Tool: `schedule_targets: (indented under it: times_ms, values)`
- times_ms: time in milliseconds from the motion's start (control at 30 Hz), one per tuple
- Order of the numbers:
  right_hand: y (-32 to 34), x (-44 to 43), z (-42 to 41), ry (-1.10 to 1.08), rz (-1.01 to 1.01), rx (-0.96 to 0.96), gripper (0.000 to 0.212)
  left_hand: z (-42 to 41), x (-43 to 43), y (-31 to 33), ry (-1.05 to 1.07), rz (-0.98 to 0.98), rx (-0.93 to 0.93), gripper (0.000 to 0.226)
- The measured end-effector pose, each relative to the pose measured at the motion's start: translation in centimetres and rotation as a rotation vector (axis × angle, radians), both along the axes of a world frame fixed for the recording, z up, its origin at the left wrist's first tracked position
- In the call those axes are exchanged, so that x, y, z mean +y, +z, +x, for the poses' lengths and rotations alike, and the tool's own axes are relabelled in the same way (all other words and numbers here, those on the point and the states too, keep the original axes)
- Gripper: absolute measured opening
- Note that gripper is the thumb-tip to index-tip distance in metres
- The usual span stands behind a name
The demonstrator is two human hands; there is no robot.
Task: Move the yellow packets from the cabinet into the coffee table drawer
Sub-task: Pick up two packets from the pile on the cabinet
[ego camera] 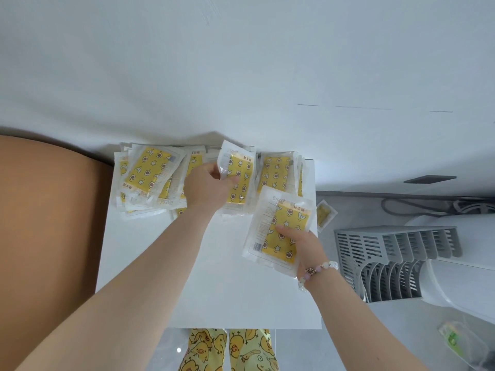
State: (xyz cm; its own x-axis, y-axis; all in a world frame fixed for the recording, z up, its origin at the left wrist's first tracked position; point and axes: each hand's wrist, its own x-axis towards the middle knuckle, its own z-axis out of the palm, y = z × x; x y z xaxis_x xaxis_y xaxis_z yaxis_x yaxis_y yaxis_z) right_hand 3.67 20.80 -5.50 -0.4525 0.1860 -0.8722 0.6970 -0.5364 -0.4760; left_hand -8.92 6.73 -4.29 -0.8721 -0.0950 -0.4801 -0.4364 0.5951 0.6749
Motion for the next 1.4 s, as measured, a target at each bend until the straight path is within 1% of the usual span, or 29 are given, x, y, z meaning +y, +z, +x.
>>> schedule_targets:
  times_ms: [67,133,200,300,400,467,533,600,733,867,900,967,1033,1067,1100,1167,1200,1267,1333,1400]
  values:
    - [-0.1,-0.1,-0.3,-0.021,-0.021,-0.016,0.016,0.4,-0.6,0.7,0.071,0.07,0.008,0.014]
    - [-0.2,-0.1,-0.5,-0.047,-0.039,-0.027,0.014,0.7,-1.2,1.3,0.134,0.138,0.002,0.014]
    - [-0.1,-0.1,-0.8,-0.064,-0.064,-0.021,0.011,0.9,-1.8,2.0,0.215,0.218,-0.009,0.015]
    - [0.1,-0.3,-1.1,-0.078,-0.092,-0.004,0.013,1.1,-2.7,3.3,0.308,0.324,-0.003,0.017]
    - [0.3,-0.6,-1.4,-0.089,-0.109,0.0,0.014,1.6,-2.9,4.9,0.33,0.446,-0.027,0.017]
    - [0.4,-0.9,-1.7,-0.104,-0.13,0.015,0.016,2.4,-2.8,5.6,0.288,0.501,-0.081,0.014]
    - [0.3,-1.2,-2.0,-0.115,-0.151,0.041,0.019,3.7,-2.3,5.6,0.184,0.48,-0.15,0.012]
    - [0.4,-1.7,-2.3,-0.117,-0.226,0.073,0.026,4.9,-1.7,5.1,0.114,0.449,-0.212,0.014]
    - [1.1,-2.1,-2.8,-0.107,-0.309,0.123,0.038,5.7,-1.2,3.8,0.091,0.379,-0.273,0.025]
    - [1.3,-1.8,-3.0,-0.084,-0.345,0.154,0.051,5.9,-0.8,3.0,0.077,0.336,-0.285,0.023]
    - [1.2,-2.0,-2.9,-0.052,-0.326,0.168,0.051,5.9,-0.6,2.9,0.067,0.324,-0.282,0.023]
    - [0.8,-2.6,-2.7,0.035,-0.226,0.167,0.044,6.0,-0.5,2.6,0.05,0.308,-0.265,0.018]
    - [0.4,-3.1,-2.5,0.102,-0.122,0.135,0.047,6.1,-0.4,2.4,0.038,0.282,-0.231,0.015]
    - [0.2,-3.2,-2.4,0.113,-0.082,0.119,0.047,6.2,-0.3,2.4,0.017,0.242,-0.197,0.014]
    - [0.0,-3.3,-2.3,0.112,-0.05,0.111,0.041,6.3,-0.2,2.3,-0.015,0.19,-0.154,0.015]
    - [0.0,-3.3,-2.0,0.103,-0.013,0.09,0.026,6.5,-0.2,2.3,-0.081,0.099,-0.073,0.024]
    - [0.0,-3.4,-1.9,0.085,-0.015,0.08,0.023,6.5,-0.2,2.4,-0.105,0.07,-0.046,0.027]
    - [0.1,-3.5,-1.7,0.038,-0.05,0.075,0.024,6.6,-0.3,2.4,-0.149,-0.003,-0.008,0.034]
    - [0.0,-3.7,-1.7,0.008,-0.069,0.067,0.025,6.6,-0.5,2.3,-0.183,-0.092,0.002,0.046]
    - [-0.1,-3.7,-1.6,-0.016,-0.086,0.055,0.022,6.6,-0.6,2.0,-0.206,-0.107,-0.004,0.055]
